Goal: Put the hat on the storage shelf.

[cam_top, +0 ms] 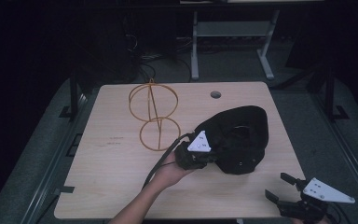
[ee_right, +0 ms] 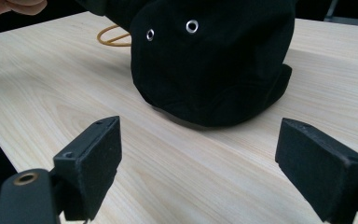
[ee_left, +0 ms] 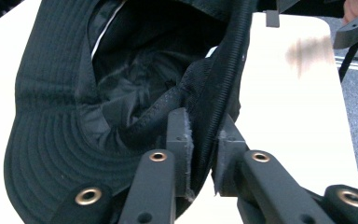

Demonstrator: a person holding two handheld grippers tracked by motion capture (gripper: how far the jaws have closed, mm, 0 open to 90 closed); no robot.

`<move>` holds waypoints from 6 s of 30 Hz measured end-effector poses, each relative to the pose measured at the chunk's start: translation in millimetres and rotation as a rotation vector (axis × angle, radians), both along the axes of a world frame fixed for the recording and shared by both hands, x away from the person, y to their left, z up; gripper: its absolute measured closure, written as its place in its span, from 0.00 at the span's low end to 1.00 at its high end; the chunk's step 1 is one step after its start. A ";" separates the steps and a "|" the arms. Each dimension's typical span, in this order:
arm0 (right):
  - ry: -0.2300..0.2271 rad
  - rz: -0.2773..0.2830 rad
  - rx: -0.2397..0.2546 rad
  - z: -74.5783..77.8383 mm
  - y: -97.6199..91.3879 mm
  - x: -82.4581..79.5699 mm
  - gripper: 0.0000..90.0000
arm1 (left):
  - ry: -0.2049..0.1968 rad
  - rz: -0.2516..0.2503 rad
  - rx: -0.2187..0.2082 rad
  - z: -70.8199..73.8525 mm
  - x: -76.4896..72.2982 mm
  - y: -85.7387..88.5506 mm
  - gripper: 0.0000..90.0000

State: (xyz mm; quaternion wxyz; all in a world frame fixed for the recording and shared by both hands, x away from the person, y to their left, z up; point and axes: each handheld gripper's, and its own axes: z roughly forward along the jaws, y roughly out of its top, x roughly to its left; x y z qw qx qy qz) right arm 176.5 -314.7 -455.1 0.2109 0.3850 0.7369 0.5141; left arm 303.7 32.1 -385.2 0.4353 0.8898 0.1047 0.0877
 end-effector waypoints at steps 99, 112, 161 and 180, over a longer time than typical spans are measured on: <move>-0.138 0.134 -0.052 92.2 23.5 45.4 0.98 | 0.017 0.121 -0.066 19.4 -19.7 88.3 0.45; -0.159 0.157 -0.058 117.7 23.6 51.6 0.98 | 0.048 0.160 -0.064 -3.6 -24.2 112.9 0.44; -0.289 0.292 -0.047 229.2 102.7 113.5 0.98 | 0.073 0.178 -0.114 -32.4 -40.7 142.7 0.38; -0.285 0.325 -0.051 253.4 139.0 145.5 0.98 | 0.062 0.161 -0.091 -36.0 -37.6 142.5 0.37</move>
